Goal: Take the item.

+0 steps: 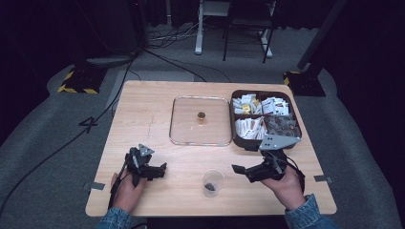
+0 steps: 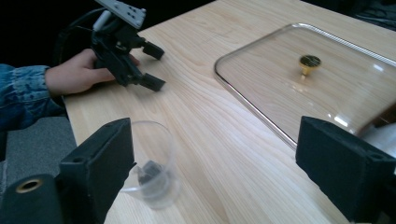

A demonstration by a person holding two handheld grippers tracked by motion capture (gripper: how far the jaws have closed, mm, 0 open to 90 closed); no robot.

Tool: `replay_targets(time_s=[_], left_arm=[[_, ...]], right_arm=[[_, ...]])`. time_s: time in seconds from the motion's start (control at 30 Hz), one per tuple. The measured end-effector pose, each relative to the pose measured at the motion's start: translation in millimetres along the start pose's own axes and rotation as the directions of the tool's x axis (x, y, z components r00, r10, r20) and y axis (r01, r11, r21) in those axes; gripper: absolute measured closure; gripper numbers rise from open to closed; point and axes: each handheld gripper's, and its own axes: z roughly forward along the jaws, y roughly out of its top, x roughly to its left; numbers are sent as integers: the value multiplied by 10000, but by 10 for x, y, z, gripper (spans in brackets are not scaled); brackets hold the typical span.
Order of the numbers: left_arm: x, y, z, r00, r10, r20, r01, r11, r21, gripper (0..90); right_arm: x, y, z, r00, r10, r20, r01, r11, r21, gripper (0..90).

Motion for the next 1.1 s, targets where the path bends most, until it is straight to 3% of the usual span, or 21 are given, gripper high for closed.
replay_targets(time_s=[0.2, 0.3, 0.33, 0.37, 0.47, 0.6, 0.83, 1.1], left_arm=[[0, 0, 0, 10000, 3, 0, -3, 10000, 0, 0], [0, 0, 0, 10000, 4, -2, -4, 10000, 0, 0], [0, 0, 0, 10000, 4, -1, -4, 10000, 2, 0], [0, 0, 0, 10000, 5, -2, -5, 10000, 3, 0], [0, 0, 0, 10000, 2, 3, -2, 10000, 3, 0], [-1, 2, 2, 10000, -31, 27, 31, 10000, -2, 0], [-2, 2, 4, 10000, -40, 37, 40, 10000, -3, 0], [0, 2, 1, 10000, -1, 16, 1, 10000, 5, 0]], right_arm=[[-135, -83, -106, 9982, 303, 525, -320, 9990, 327, 115], [-216, -139, -141, 9957, 476, 799, -494, 9986, 209, 115], [-239, -155, -152, 9944, 529, 918, -542, 9985, 113, 115], [-318, -205, -185, 9896, 515, 1340, -513, 9987, -46, 115], [-411, -275, -239, 9843, 794, 1573, -780, 9968, -153, 124], [-475, -345, -290, 9781, 788, 1925, -787, 9969, -80, 124], [-646, -540, -399, 9645, 1195, 2354, -1214, 9926, -64, 137], [-778, -707, -399, 9540, 1421, 2639, -1496, 9887, 82, 143]])
